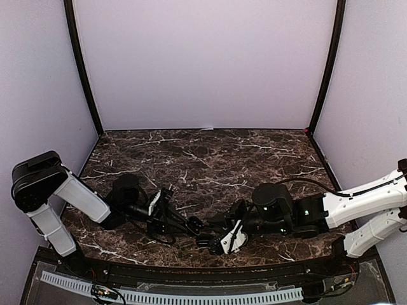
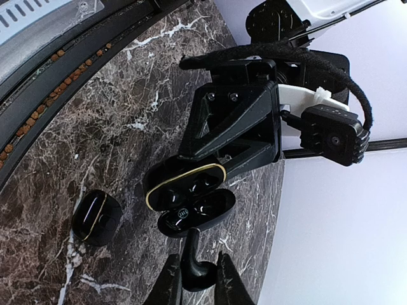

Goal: Insert the wireless bluetooth earbuds into the charging case
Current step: Insert the right earbud into the right side groove of the charging case.

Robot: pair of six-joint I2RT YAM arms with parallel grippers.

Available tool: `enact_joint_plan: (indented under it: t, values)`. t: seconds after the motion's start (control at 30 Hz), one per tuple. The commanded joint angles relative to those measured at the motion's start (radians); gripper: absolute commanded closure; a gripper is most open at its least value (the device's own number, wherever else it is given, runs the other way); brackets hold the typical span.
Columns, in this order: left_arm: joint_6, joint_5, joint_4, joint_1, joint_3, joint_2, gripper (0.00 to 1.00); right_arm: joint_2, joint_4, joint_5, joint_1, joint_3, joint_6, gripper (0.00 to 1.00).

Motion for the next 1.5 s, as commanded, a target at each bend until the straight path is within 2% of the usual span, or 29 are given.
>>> enact_joint_plan:
  t: [0.0,0.37,0.7,0.97,1.47]
  values:
    - [-0.010,0.031,0.010,-0.006,0.022,0.004,0.84,0.002,0.013,-0.012,0.015,0.028,-0.007,1.00]
    - [-0.012,0.033,0.005,-0.006,0.025,0.008,0.84,0.065,0.025,-0.004,0.073,0.058,-0.009,1.00]
    - [-0.008,0.033,-0.002,-0.006,0.023,0.000,0.84,0.066,0.013,0.023,0.075,0.051,-0.014,1.00]
    - [-0.013,0.038,-0.002,-0.006,0.028,0.004,0.84,0.018,-0.081,0.057,0.075,0.047,-0.029,1.00]
    - [-0.038,0.085,0.023,-0.009,0.037,0.032,0.84,0.053,-0.060,0.093,0.072,0.063,-0.095,1.00]
